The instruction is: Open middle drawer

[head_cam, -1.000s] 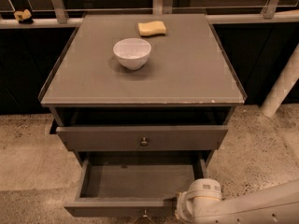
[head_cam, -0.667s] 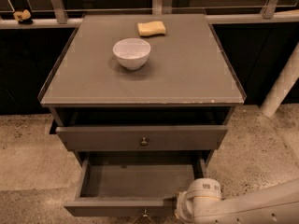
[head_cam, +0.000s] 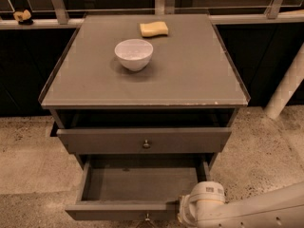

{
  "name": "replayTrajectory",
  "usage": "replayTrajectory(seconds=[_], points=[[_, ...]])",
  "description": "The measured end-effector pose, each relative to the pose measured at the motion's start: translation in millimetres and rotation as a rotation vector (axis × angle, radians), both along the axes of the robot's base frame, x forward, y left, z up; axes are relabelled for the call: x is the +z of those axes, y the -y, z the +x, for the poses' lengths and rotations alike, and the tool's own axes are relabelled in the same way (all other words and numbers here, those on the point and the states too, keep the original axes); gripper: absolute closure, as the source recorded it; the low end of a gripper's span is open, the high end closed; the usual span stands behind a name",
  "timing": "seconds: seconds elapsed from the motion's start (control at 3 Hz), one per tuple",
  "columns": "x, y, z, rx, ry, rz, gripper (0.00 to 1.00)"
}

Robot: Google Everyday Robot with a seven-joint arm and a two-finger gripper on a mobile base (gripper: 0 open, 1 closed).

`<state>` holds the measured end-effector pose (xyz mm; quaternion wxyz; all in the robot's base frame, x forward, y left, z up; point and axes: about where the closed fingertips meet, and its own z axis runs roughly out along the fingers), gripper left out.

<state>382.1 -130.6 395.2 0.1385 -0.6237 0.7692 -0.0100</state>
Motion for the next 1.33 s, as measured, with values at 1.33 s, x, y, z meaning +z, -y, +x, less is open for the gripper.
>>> replayTrajectory(seconds=[1.33], points=[[0.0,0.0,0.0,0.0,0.0,0.0,0.0]])
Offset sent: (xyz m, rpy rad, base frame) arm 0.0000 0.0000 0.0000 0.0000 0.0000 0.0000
